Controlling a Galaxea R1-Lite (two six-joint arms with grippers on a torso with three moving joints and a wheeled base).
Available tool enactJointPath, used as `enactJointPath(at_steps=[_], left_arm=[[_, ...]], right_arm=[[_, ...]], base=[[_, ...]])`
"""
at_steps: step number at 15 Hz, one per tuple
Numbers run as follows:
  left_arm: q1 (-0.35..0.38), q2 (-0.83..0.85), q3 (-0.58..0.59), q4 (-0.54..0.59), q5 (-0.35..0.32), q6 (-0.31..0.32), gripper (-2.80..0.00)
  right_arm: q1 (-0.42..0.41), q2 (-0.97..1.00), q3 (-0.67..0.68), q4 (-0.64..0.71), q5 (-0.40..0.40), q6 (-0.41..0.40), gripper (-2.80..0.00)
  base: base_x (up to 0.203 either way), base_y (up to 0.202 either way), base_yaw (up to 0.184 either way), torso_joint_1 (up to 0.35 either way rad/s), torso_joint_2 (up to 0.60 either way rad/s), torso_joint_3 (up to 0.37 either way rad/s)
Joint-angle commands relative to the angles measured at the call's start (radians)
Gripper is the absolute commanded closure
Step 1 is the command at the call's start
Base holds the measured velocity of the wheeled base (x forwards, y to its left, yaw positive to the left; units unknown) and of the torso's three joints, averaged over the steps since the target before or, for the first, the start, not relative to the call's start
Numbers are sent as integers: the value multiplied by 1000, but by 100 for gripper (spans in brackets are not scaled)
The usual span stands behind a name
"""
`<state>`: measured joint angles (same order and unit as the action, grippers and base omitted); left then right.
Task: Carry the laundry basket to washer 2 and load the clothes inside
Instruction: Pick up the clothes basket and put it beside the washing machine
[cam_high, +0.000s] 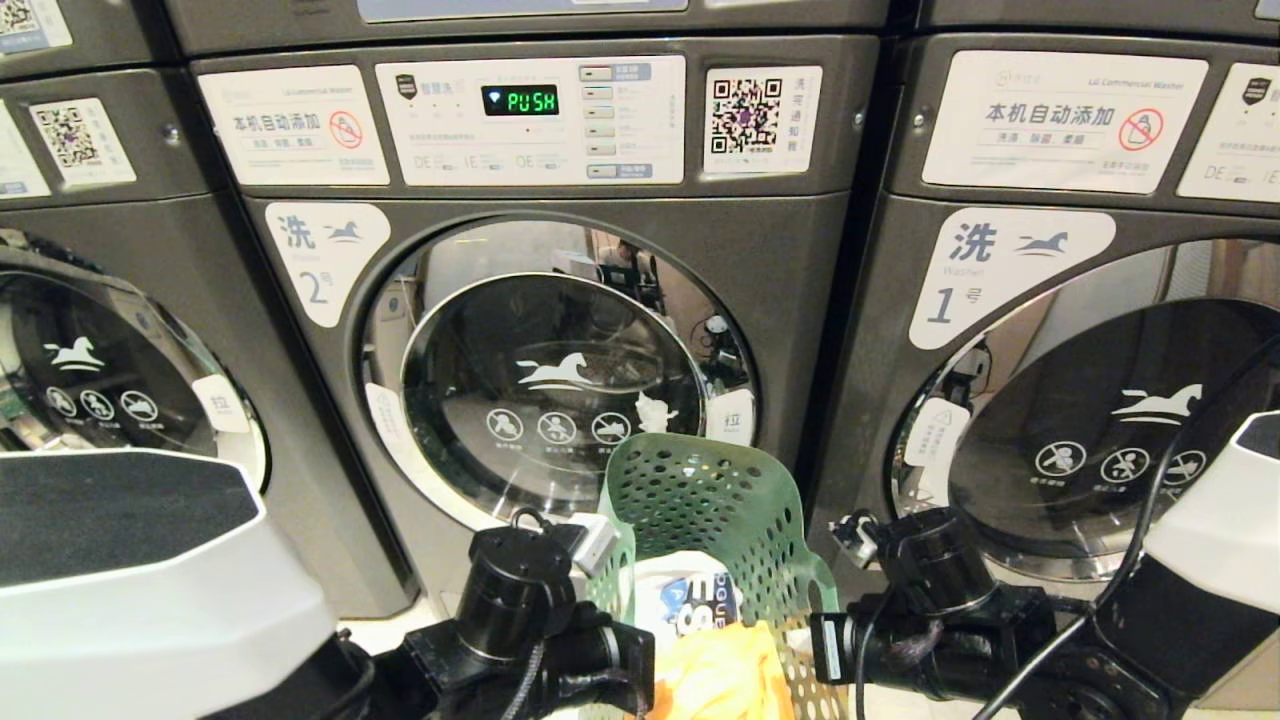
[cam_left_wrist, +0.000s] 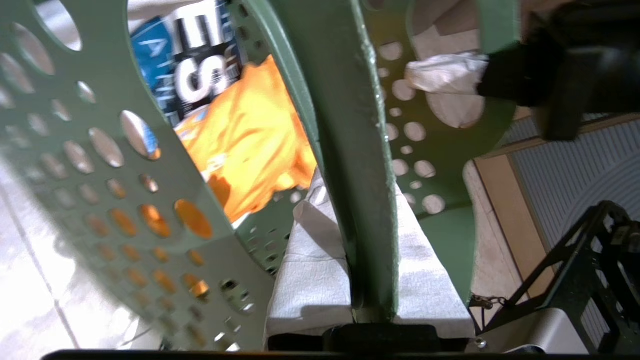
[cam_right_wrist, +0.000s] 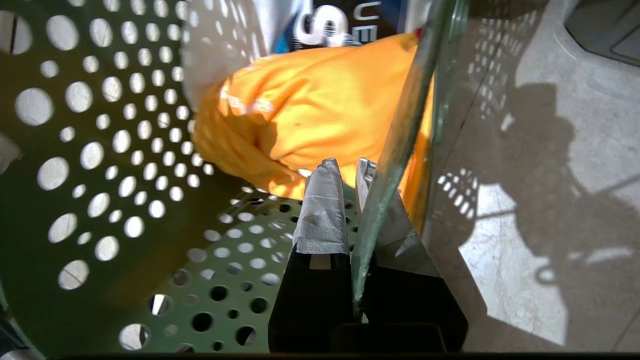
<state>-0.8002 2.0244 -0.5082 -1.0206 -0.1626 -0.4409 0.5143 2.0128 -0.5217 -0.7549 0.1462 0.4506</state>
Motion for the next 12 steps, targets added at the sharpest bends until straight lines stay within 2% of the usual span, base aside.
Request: enactJointPath(at_steps=[1,4,9,11,12], left_arm=[[-6,24,9,-34,0,1,0],[-12,49,22,-105,1,5,0],[-11,53,21,-108,1,3,0],[-13,62,13,-114,3,5,0],[-18,69,2,-120,2,6,0]], right_arm=[[0,-2,2,-3,1,3,0],[0,-2,8,-3,1,3,0],[-3,-8,6,-3,0,6,0],[-11,-6,6,0,-14,8,0],[-16,-2,6,2,-47,8,0]], base=[[0,0,0,0,0,0],[-36,0,1,4,-1,0],[-168,0,-7,1,1,3],[-19,0,-12,0,0,1],[0,0,0,0,0,0]])
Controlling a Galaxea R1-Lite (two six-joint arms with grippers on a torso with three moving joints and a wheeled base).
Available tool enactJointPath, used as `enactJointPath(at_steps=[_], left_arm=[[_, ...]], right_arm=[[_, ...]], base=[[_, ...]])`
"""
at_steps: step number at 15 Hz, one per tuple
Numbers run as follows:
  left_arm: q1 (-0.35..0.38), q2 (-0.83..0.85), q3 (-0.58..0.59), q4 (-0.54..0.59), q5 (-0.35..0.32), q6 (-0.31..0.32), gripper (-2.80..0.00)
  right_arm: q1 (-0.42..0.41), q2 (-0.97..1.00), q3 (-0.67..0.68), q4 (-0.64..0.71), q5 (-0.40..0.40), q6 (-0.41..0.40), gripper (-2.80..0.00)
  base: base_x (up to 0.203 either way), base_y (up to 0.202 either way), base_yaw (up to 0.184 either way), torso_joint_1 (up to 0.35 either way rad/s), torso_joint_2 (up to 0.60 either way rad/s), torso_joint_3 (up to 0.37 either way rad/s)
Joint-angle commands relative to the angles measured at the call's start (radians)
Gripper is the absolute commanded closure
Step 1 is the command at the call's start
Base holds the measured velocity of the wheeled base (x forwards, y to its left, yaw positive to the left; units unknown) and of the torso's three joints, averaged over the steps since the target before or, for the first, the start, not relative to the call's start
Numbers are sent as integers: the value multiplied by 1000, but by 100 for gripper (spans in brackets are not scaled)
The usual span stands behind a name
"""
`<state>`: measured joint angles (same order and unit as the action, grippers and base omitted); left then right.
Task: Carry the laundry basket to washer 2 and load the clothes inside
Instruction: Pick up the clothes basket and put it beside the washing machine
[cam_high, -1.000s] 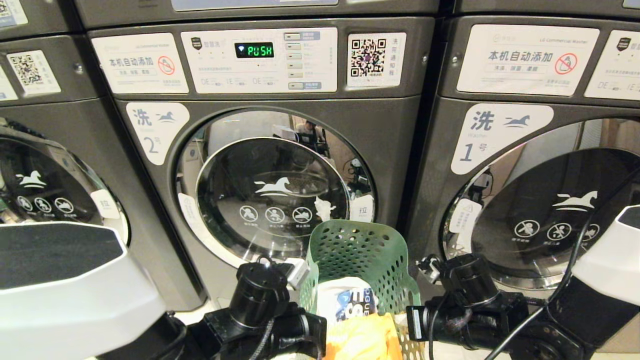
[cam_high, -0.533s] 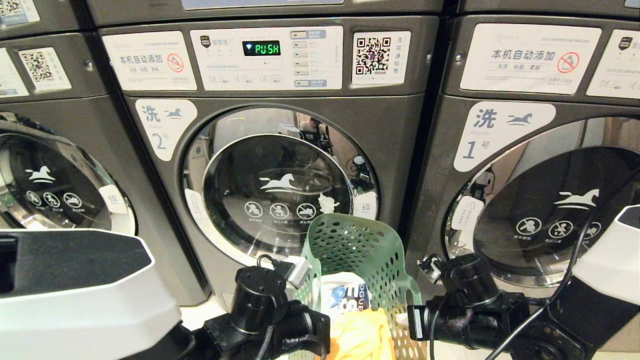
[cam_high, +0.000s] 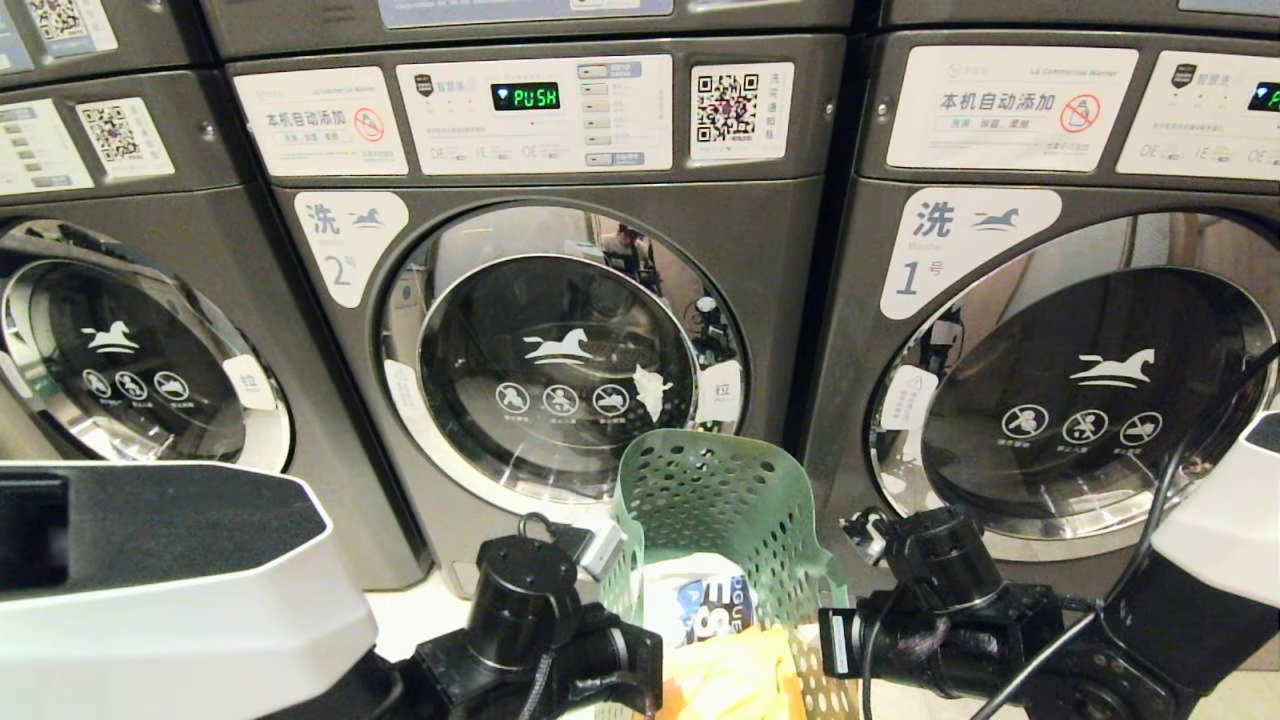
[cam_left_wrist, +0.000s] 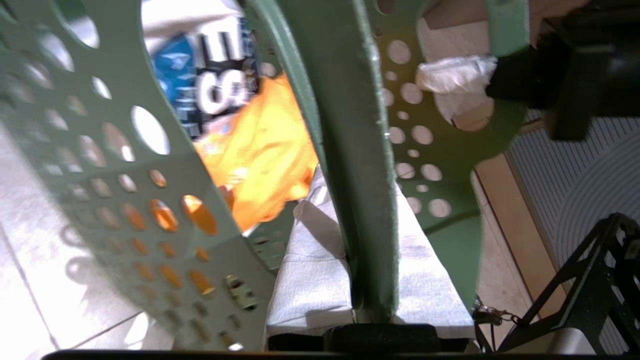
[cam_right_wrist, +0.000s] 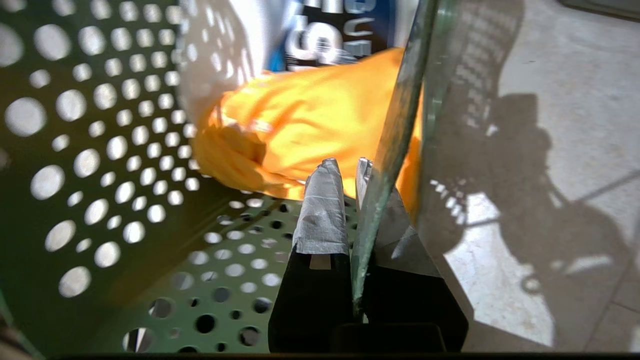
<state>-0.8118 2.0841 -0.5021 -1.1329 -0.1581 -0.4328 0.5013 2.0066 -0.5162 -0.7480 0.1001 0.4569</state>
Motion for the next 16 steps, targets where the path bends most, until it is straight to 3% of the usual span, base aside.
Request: enactJointPath(at_steps=[1,6,8,10,13,16], left_arm=[[-10,25,-24,-11,-2,1,0],[-22,149,-182,31,1,28,0],[-32,208,-242,28,1,30,0],[-62,232,-294,5,2,71,0],[-103,246,-317,3,40,114,0],[-118,245,-314,-1,60,118,0]], right_arm=[[-17,4,2,-3,-35,5,0],[-81,0,53,2,-113,25,0],[-115,-1,68,1,-115,27,0],[-149,-5,84,-2,-115,33,0],[-173,-32,96,-1,-115,63,0],[-175,-28,99,-2,-115,77,0]], base=[[0,0,0,0,0,0],[0,0,0,0,0,0],[0,0,0,0,0,0],[0,0,0,0,0,0],[0,0,0,0,0,0],[0,0,0,0,0,0]])
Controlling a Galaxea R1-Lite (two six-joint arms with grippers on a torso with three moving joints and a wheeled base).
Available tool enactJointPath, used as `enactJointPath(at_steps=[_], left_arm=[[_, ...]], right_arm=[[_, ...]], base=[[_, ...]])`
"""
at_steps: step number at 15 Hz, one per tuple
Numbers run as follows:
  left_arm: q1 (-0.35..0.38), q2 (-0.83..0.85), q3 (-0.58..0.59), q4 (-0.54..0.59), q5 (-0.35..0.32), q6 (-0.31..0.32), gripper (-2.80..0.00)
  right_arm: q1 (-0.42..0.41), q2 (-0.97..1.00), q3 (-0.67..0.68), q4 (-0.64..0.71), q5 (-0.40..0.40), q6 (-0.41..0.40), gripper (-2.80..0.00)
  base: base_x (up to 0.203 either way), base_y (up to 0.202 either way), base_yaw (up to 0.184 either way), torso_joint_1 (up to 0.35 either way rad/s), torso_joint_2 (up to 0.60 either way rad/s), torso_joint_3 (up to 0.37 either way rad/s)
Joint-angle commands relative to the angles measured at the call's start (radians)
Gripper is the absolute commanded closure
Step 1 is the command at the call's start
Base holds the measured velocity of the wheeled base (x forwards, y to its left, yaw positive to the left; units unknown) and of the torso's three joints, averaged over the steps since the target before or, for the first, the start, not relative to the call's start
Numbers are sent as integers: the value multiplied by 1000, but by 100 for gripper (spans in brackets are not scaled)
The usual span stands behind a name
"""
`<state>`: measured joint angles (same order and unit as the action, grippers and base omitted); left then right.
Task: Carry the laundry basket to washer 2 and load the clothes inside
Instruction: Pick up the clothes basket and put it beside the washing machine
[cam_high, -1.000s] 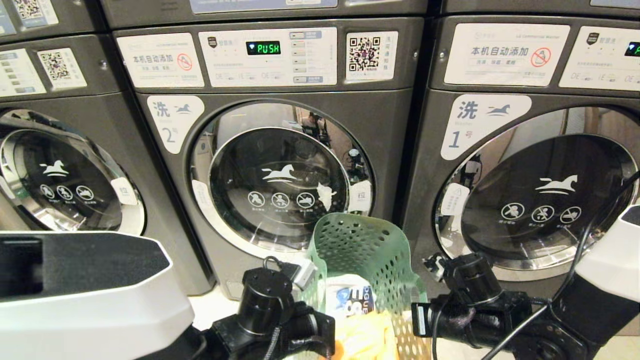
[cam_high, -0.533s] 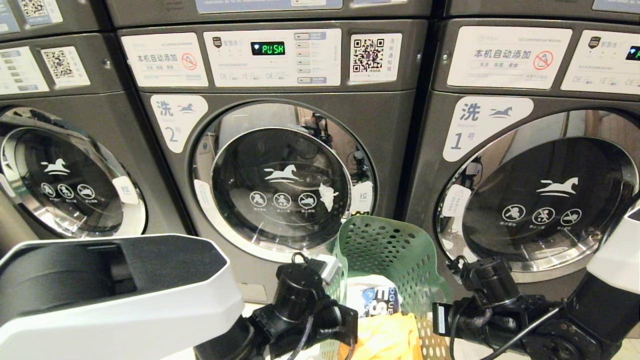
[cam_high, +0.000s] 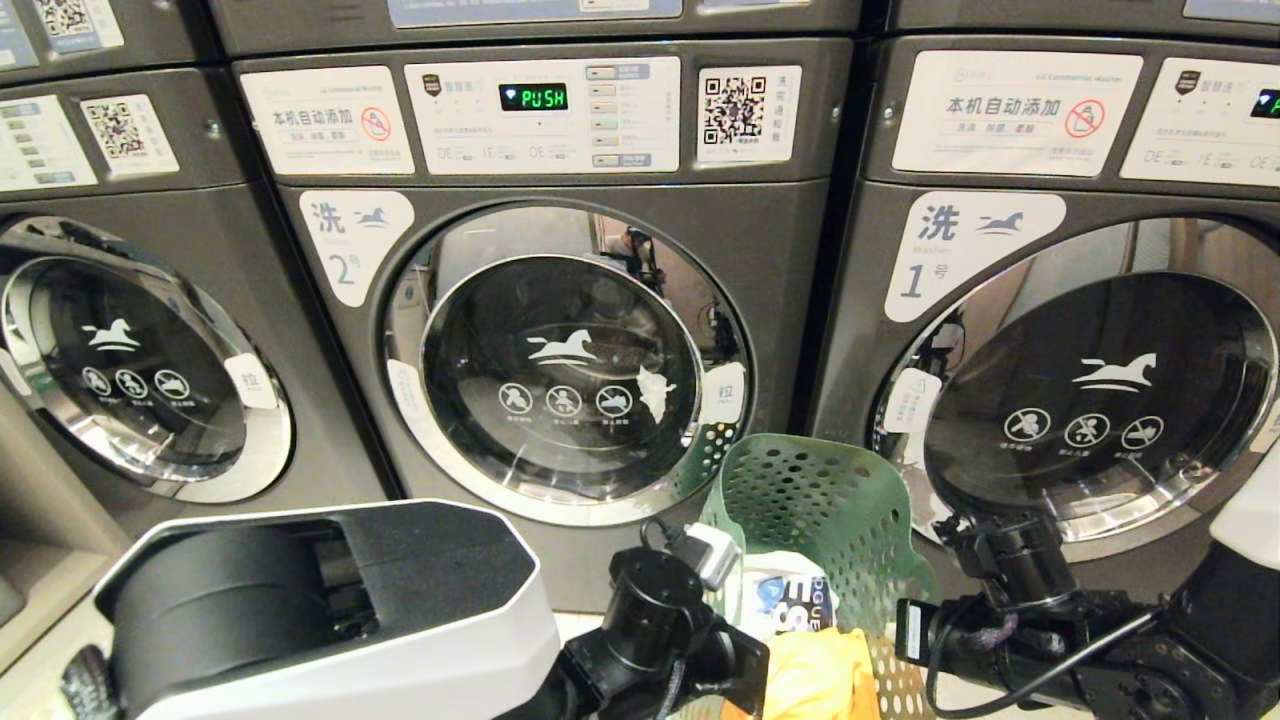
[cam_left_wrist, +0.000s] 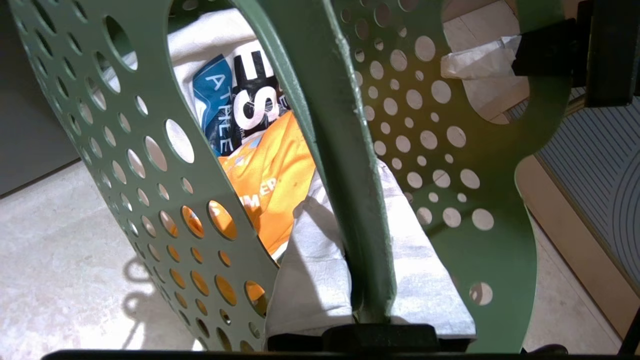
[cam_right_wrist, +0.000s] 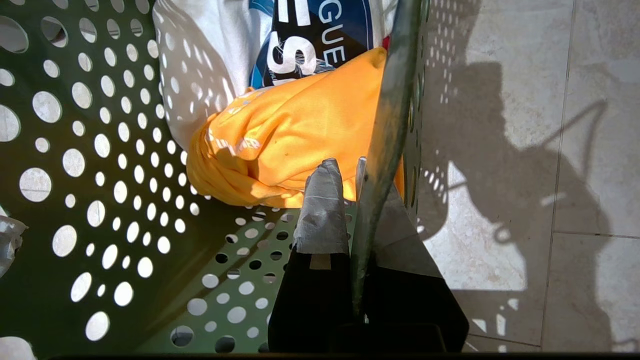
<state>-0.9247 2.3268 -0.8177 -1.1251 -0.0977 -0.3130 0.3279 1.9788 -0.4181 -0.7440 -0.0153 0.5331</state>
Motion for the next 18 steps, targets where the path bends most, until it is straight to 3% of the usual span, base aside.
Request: enactJointPath(at_steps=[1,6,12,18], left_arm=[[-5,0,3,-8,-1,-1,0],[-8,2,5,-7,1,-3,0],[-8,22,-16,19,-5,-3,0],[-33,71,-141,118,-4,-3,0]], right_arm=[[-1,5,-2,-6,0,10,0],[-1,5,-8,-6,0,10,0],[-13,42,-9,-5,1,12,0],[-85,63,-18,-6,-2,0,0]], base=[[0,0,0,0,0,0],[0,0,0,0,0,-6],[0,0,0,1,3,-171],[0,0,0,1,3,-202]])
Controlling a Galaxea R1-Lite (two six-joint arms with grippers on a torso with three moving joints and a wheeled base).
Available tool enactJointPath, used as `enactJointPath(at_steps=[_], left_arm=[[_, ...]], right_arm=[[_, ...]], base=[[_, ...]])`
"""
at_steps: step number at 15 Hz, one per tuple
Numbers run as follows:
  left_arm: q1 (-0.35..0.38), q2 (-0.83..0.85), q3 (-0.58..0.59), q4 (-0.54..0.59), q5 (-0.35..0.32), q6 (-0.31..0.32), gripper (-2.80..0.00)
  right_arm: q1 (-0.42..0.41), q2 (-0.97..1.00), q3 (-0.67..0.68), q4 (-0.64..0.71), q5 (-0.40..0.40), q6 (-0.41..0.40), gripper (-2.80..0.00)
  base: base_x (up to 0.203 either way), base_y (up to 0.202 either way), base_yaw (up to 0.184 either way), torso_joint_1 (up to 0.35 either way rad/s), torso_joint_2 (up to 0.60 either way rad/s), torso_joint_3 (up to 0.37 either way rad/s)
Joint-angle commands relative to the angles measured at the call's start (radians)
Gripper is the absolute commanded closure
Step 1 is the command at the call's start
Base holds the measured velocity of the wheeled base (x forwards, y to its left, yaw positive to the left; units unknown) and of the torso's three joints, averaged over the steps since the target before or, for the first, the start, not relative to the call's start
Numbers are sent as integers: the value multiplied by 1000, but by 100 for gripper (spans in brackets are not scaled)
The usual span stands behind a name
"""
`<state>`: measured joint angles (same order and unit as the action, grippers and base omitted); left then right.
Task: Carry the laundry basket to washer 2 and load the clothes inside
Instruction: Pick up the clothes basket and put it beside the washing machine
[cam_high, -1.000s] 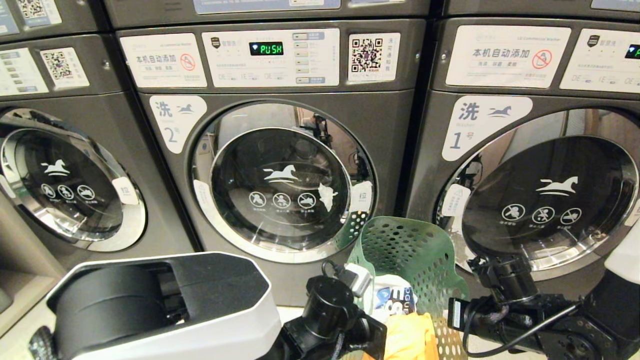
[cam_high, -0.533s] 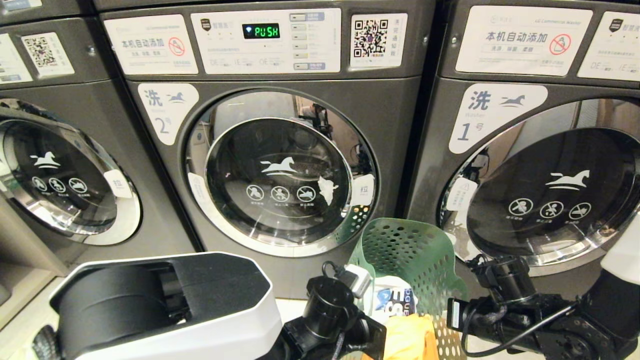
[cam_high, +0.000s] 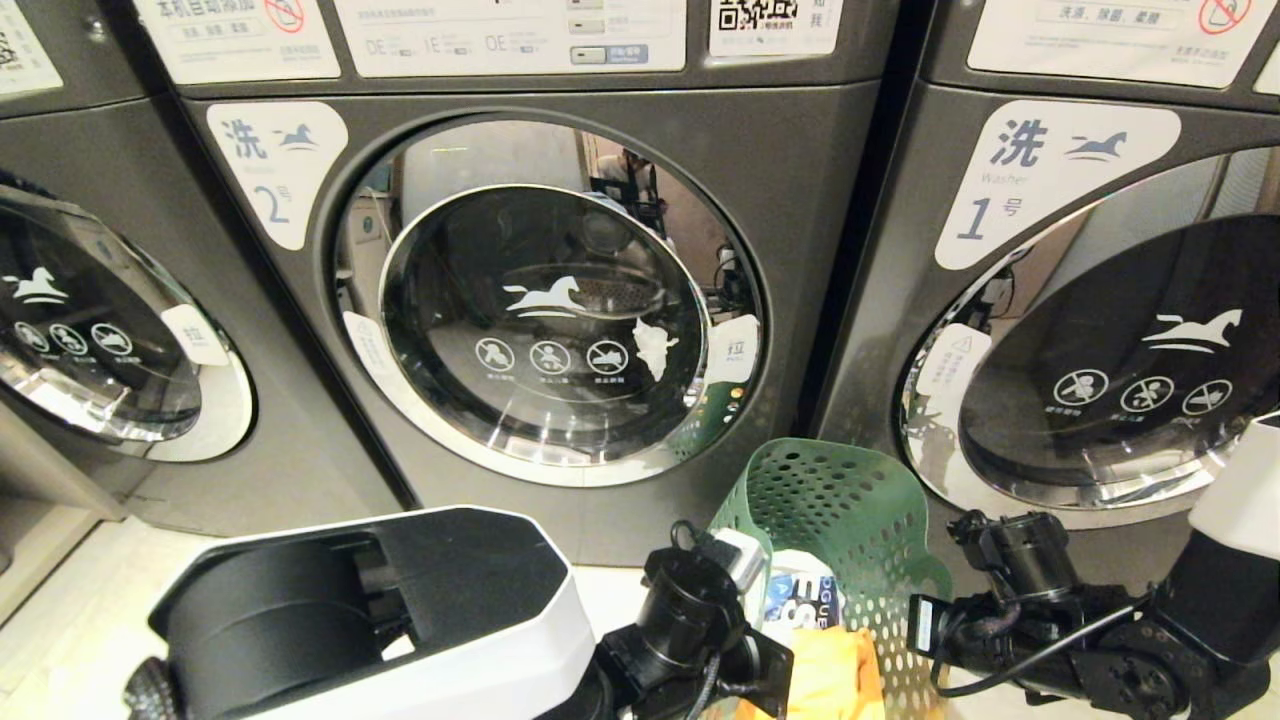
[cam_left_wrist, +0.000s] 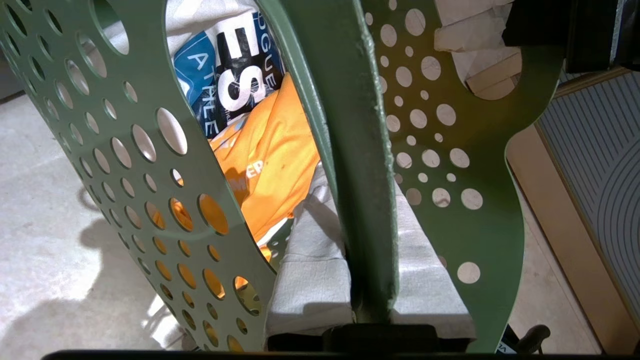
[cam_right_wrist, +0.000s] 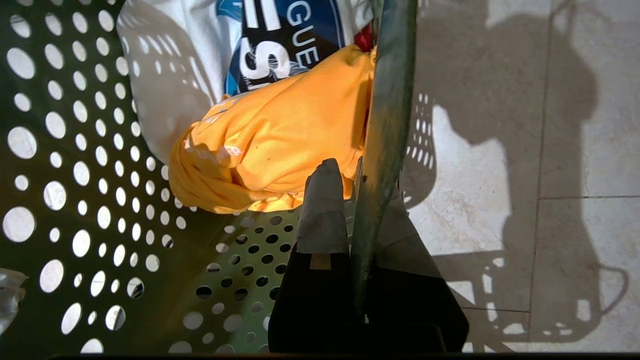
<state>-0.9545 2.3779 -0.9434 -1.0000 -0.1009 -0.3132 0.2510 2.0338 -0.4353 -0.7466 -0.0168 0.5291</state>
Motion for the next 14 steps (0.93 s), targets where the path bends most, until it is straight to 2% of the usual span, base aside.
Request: enactJointPath(at_steps=[1,4,14], left_arm=[[-7,31,-38,16,0,-3,0],[-15,54,-77,51,0,-3,0],[-15,82,-91,54,0,-4,0]], right_arm=[[-28,11,-6,-2,0,2,0],[-76,33,-28,0,1,-19,0],[-76,71,-87,18,6,-24,0]], base=[[0,0,0,2,-4,-188],[0,0,0,3,3,-196],[0,0,0,4,3,-197]])
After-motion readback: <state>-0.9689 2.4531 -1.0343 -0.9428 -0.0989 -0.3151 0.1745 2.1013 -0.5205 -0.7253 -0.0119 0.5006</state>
